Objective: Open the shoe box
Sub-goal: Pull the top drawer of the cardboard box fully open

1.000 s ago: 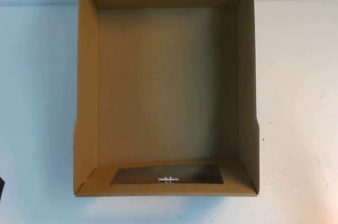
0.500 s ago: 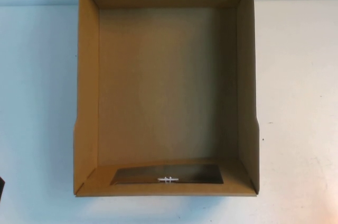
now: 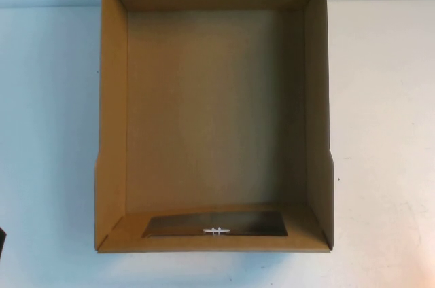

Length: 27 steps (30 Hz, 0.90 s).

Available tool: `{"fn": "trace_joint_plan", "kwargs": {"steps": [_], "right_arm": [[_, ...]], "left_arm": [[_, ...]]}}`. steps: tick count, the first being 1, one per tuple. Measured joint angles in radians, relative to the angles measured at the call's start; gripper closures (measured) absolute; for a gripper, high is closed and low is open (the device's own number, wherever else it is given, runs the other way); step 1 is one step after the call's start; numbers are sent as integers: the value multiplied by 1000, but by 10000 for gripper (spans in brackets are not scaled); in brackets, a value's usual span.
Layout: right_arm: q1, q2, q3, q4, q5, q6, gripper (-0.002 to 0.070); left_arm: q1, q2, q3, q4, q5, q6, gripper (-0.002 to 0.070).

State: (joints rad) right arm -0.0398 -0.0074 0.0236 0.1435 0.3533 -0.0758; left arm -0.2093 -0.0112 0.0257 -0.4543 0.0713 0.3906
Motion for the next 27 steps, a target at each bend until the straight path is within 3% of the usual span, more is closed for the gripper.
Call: {"fn": "trace_joint_plan", "kwargs": {"steps": [24,27], "right_arm": [[0,0,0,2,2,-4,689],[0,0,0,2,2,-4,689]], "left_arm": [[0,0,0,5,36,0,679],[0,0,0,153,37,-2,679]]}}
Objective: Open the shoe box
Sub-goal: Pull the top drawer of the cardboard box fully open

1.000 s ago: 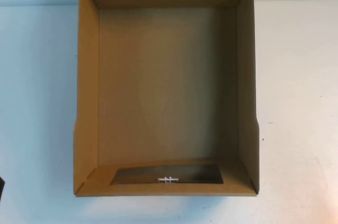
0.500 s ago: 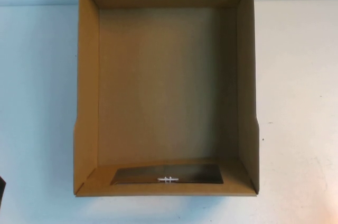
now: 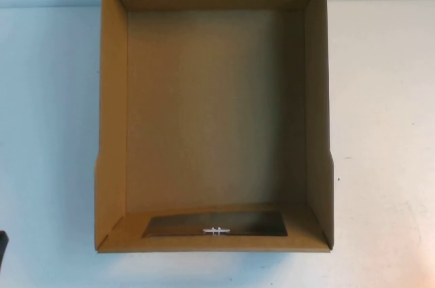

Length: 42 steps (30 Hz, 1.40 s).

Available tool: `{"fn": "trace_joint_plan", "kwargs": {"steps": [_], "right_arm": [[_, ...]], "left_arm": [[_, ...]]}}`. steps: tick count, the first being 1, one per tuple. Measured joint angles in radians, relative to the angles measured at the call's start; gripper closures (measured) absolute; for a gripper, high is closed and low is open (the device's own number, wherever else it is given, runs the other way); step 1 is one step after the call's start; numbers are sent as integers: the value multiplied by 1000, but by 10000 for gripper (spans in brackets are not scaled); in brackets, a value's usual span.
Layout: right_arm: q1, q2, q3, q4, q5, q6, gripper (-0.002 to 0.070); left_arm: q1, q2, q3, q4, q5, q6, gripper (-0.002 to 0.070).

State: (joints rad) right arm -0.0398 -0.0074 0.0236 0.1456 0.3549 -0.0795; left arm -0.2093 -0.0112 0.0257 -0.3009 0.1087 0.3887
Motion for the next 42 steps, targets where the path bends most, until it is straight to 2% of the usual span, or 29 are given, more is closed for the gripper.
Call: {"fn": "trace_joint_plan", "kwargs": {"steps": [2,4,8,15,21,27,32,42], "right_arm": [[0,0,0,0,0,0,689],[0,0,0,0,0,0,689],[0,0,0,0,0,0,689],[0,0,0,0,1,0,689],[0,0,0,0,1,0,689],[0,0,0,0,2,0,690],[0,0,0,0,2,0,689],[0,0,0,0,2,0,689]], "left_arm": [[0,0,0,173,5,0,679],[0,0,0,287,10,0,679],[0,0,0,351,27,0,679],[0,0,0,357,82,0,679],[12,0,0,189,129,-111,679],[66,0,0,120,162,-150,679],[70,0,0,174,260,-154,679],[70,0,0,208,281,-157,679]]}}
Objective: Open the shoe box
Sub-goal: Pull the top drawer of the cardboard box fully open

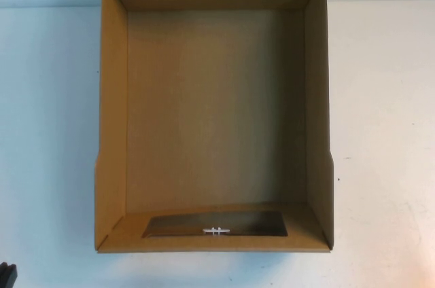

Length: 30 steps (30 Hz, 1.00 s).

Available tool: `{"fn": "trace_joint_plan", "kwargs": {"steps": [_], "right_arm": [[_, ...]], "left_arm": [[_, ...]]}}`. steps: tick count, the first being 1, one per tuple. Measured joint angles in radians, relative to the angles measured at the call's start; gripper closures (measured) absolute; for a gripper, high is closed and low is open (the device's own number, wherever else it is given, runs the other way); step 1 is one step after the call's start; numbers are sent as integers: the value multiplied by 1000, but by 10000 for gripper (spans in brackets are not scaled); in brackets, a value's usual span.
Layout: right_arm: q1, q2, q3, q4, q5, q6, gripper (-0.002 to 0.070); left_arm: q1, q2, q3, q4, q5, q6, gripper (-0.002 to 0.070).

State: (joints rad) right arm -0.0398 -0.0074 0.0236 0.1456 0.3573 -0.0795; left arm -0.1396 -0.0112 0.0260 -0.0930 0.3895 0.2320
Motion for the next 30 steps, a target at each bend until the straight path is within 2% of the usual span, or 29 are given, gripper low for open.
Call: {"fn": "trace_joint_plan", "kwargs": {"steps": [12,30], "right_arm": [[0,0,0,0,0,0,689],[0,0,0,0,0,0,689]], "left_arm": [[0,0,0,104,0,-77,679],[0,0,0,112,0,-77,679]]}}
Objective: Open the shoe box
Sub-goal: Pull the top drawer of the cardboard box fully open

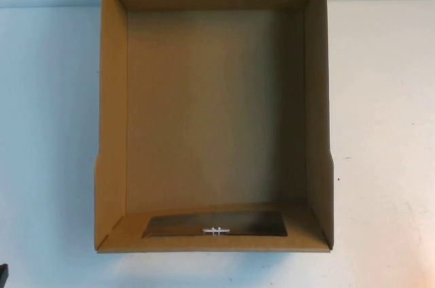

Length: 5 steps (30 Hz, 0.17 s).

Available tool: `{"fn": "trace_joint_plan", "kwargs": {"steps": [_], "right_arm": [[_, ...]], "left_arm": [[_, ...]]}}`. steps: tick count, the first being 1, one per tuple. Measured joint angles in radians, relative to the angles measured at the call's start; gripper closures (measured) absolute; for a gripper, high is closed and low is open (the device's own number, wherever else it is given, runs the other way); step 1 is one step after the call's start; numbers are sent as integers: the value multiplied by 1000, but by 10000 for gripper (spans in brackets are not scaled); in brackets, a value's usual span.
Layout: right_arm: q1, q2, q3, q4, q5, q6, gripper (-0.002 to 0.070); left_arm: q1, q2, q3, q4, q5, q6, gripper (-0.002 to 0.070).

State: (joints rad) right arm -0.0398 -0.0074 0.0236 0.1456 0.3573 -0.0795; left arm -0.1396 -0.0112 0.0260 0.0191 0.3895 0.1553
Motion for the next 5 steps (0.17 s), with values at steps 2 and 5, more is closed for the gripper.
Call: {"fn": "trace_joint_plan", "kwargs": {"steps": [2,5], "right_arm": [[0,0,0,0,0,0,689],[0,0,0,0,0,0,689]], "left_arm": [[0,0,0,0,0,0,679],[0,0,0,2,0,0,679]]}}
